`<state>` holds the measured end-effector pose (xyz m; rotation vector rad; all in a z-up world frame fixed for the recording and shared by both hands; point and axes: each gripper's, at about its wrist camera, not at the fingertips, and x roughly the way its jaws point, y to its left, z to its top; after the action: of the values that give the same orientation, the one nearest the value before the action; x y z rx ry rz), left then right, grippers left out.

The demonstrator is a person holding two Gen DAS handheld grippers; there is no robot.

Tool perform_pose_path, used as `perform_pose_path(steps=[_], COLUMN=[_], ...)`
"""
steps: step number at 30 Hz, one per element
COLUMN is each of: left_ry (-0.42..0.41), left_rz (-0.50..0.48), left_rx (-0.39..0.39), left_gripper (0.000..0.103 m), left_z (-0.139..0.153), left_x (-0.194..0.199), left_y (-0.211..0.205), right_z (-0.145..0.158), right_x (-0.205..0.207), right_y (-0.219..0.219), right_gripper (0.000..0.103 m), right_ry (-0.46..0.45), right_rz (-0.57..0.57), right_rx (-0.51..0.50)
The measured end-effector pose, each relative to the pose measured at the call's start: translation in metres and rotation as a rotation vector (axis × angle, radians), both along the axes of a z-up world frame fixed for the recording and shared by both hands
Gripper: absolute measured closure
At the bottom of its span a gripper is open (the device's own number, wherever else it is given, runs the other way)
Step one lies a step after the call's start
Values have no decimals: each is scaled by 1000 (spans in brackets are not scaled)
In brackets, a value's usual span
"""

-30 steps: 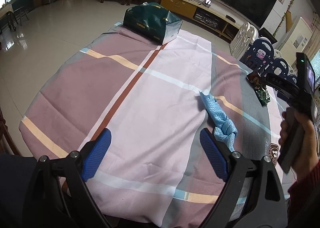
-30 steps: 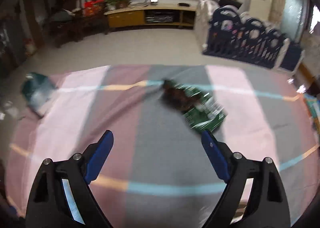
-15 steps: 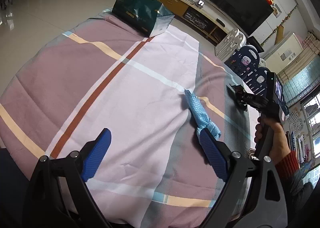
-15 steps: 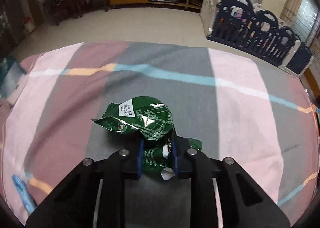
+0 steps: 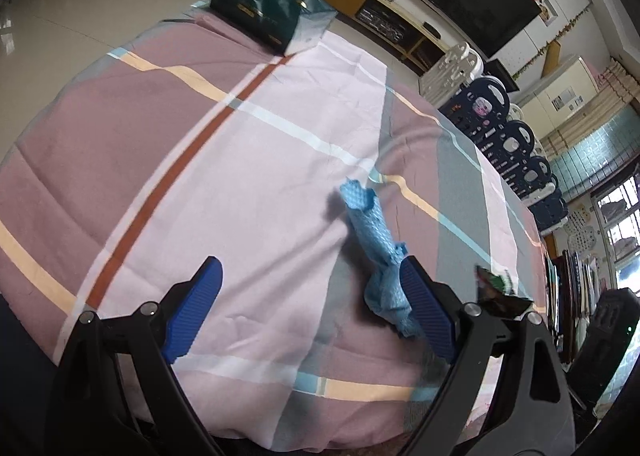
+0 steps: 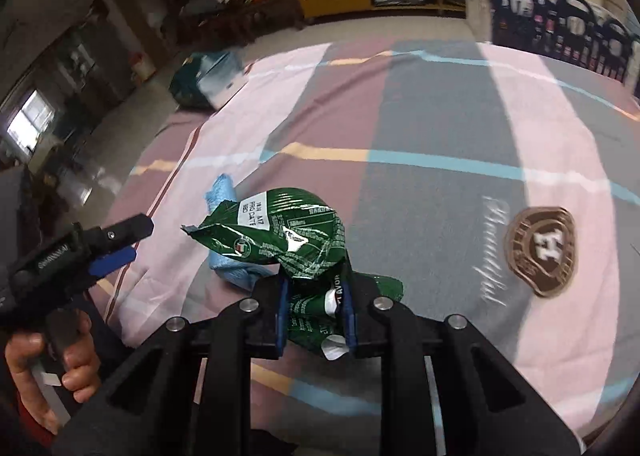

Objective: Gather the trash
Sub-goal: 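Carry the blue cloth and green snack bag to the wastebasket and release both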

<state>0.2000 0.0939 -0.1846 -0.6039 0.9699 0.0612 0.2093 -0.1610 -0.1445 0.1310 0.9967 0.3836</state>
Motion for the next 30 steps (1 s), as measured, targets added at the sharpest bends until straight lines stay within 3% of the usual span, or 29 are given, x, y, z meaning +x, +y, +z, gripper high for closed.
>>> perform_pose_path(steps=[3,8,10,11,13,15,18,20,25,30], left_ry=[18,85,120,133,153,156,106,44,-169,-351], left_rz=[-100,-238,-264,-282,-321,-345,-363,-355,-340,-394], left_rx=[8,171,195,198,208,219,237,269,400,440], left_gripper=[13,15,35,39,65,74,80,80,80,80], left_z=[2,2,-5,-9,-17,-22,-11,13,101,172], left_x=[16,46,54,57,60,58,43,26,-40,-112], left_y=[-27,-78,-89,-94,-101,-105,-108,-109,-121,-143], right_z=[12,13,14,17,23,28,39,49,79,119], right_x=[-22,-70,-89,-97,-113,-131,-148,-158,-187,-223], right_y=[-51,-103,-113,-117,-125,-134,-139,-138,-133,-129], right_gripper=[81,80,80,80,80,80,80,80,80,80], right_ry=[-12,15,10,4,-13,-25,-53,-79,-149,-236], right_rz=[-135,-269,-294,-303,-328,-354,-392,-413,-433,-434], right_rx=[63,122,121,117,100,101,79,39,-6,-61])
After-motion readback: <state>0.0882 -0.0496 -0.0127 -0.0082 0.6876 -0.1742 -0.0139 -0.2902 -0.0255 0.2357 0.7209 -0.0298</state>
